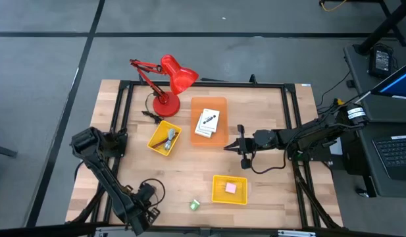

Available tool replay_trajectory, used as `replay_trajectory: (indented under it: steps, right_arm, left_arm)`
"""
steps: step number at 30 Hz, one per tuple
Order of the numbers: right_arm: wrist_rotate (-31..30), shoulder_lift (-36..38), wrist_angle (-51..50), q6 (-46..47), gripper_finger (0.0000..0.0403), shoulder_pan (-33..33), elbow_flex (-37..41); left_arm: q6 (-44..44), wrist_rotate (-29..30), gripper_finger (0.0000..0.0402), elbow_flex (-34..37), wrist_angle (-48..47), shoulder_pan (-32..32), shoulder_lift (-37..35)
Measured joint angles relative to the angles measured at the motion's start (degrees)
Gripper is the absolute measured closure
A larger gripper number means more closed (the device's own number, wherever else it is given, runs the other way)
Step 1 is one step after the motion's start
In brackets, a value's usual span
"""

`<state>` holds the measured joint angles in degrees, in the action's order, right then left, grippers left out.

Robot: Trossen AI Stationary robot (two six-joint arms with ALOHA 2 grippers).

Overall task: Pick and place items into bin
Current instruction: Put the black charger cable into the left yellow bin

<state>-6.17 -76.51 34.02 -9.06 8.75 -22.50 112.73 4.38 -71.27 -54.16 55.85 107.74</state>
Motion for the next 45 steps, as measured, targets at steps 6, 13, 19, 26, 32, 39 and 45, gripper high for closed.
replay_trajectory:
  steps: [6, 13, 19, 26, 32, 39, 45]
  right_arm:
    - [0.00, 0.00, 0.00, 0.00, 0.0402, -0.01, 0.00]
    - [0.00, 0.00, 0.00, -0.07, 0.0402, 0.00, 0.00]
    - [-0.02, 0.00, 0.00, -0.11, 0.0402, 0.00, 0.00]
    - [-0.02, 0.00, 0.00, -0.24, 0.0402, -0.02, 0.00]
    - [-0.04, 0.00, 0.00, -0.33, 0.0402, -0.02, 0.00]
    - [-0.04, 0.00, 0.00, -0.44, 0.0402, 0.00, 0.00]
    - [-0.04, 0.00, 0.00, -0.44, 0.0402, -0.01, 0.00]
  left_arm:
    - [-1.98, 9.34, 0.0372, 0.00, -0.16, 0.99, -1.97]
    - [-8.22, 24.44, 0.0372, -0.02, -0.17, 1.16, -4.30]
    - [-18.05, 40.59, 0.0372, -0.06, 0.11, 1.14, -5.33]
    - [-25.28, 56.34, 0.0372, -0.06, 0.45, 1.12, -5.37]
    - [-36.09, 67.02, 0.0372, -0.11, 4.31, 1.05, -5.37]
    - [-43.63, 68.83, 0.0372, -0.15, 8.90, -0.08, -5.37]
    - [-45.09, 68.53, 0.0372, -0.15, 9.89, -1.11, -5.37]
